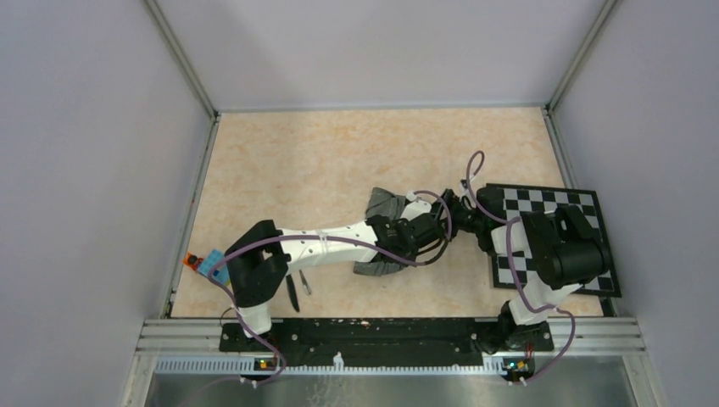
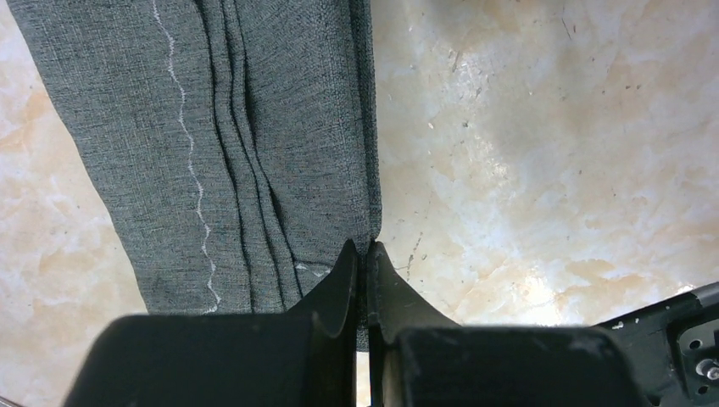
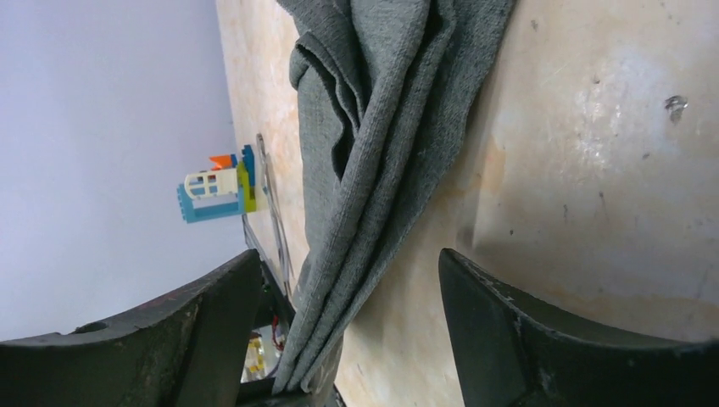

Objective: Fold the napkin into a case and place the utensils inside
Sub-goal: Pick up the 2/3-rectangle-folded napkin from the center of the board.

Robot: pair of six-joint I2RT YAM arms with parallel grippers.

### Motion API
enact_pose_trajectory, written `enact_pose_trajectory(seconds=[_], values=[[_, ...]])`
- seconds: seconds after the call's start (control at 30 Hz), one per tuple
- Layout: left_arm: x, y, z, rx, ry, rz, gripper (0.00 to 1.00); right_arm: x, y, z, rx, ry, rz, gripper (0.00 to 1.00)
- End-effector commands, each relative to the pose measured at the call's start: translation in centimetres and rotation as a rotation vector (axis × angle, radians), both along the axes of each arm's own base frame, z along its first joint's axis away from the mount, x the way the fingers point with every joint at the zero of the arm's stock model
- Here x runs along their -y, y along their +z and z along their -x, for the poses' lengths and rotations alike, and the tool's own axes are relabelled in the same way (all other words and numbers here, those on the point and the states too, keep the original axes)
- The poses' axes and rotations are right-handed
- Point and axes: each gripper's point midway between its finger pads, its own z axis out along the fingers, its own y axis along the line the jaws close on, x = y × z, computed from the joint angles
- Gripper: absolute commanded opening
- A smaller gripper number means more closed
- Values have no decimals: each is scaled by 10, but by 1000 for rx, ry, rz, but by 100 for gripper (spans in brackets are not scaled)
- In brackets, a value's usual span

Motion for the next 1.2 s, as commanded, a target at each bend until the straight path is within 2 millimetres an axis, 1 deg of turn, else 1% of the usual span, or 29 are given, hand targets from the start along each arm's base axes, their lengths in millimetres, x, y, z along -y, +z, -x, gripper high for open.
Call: enact_pose_trajectory(seconds=[0.0, 0.2, 0.33, 0.47, 0.57, 0.63, 0.73, 0.83, 0.9, 1.03, 1.07, 1.17], values=[[12, 21, -1, 18, -23, 87, 0, -8, 10, -20, 67, -37, -37, 72], [17, 22, 1, 8, -39, 118, 0, -6, -5, -40, 58, -59, 22, 60], [20, 22, 0, 2, -45, 130, 0, -8, -2, -48, 68, -57, 12, 50], [23, 23, -2, 0, -50, 143, 0, -7, -2, -51, 76, -61, 26, 46], [26, 21, -2, -5, -52, 154, 0, -7, -3, -52, 87, -60, 38, 39], [29, 21, -4, -12, -54, 169, 0, -7, -3, -52, 89, -56, 38, 38], [32, 21, -5, -12, -57, 181, 0, -7, -4, -50, 89, -58, 39, 41], [35, 20, -6, -18, -59, 188, 0, -5, -5, -50, 93, -63, 52, 38], [38, 19, -7, -23, -61, 203, 0, -3, -8, -53, 104, -72, 76, 30], [51, 18, -9, -45, -67, 266, 0, 4, -6, -63, 139, -84, 149, 3], [55, 18, -9, -51, -68, 289, 0, 6, -4, -65, 146, -88, 170, 0], [69, 14, -10, -78, -69, 362, 0, 15, 3, -71, 169, -95, 242, 0]])
